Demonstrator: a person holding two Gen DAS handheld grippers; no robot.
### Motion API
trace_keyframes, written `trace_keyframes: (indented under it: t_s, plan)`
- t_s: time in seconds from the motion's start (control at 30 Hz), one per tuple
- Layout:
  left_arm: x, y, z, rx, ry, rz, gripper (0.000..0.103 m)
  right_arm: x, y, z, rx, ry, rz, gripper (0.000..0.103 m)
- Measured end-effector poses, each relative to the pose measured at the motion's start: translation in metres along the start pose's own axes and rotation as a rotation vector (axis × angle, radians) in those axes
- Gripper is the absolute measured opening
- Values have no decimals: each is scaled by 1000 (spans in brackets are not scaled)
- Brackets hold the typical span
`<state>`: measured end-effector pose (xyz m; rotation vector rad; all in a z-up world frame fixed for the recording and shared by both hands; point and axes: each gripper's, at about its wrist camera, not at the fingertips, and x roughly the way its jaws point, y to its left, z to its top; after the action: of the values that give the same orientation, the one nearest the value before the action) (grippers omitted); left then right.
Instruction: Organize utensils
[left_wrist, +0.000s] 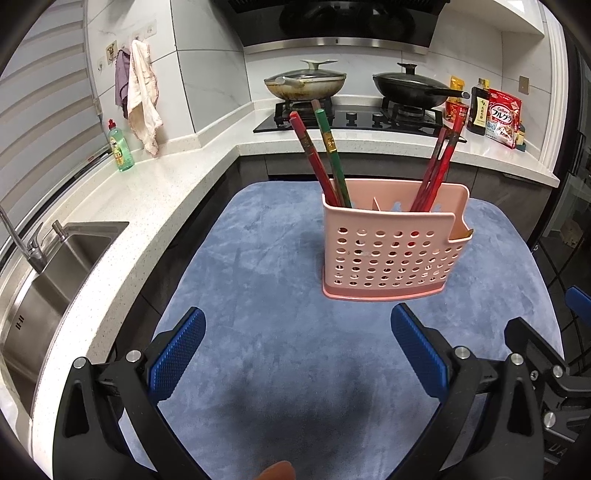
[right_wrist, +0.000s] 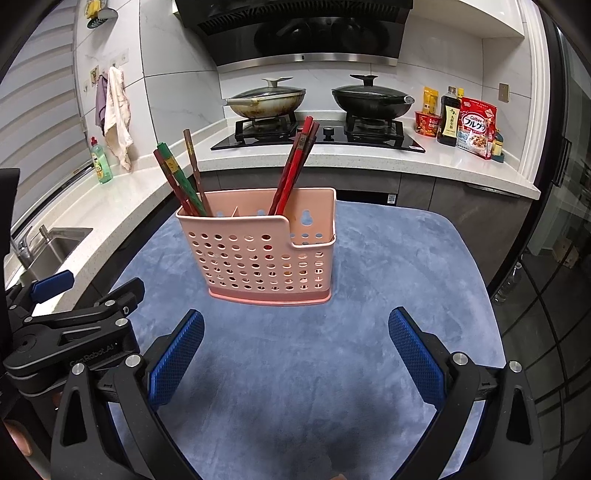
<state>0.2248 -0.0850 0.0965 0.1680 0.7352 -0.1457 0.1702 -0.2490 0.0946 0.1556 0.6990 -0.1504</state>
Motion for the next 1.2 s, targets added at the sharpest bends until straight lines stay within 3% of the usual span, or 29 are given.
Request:
trace_keyframes:
  t_s: [1.2]
  plan:
    - [5, 1, -4, 12, 11, 14, 96, 6, 0, -2, -3, 6, -12, 96]
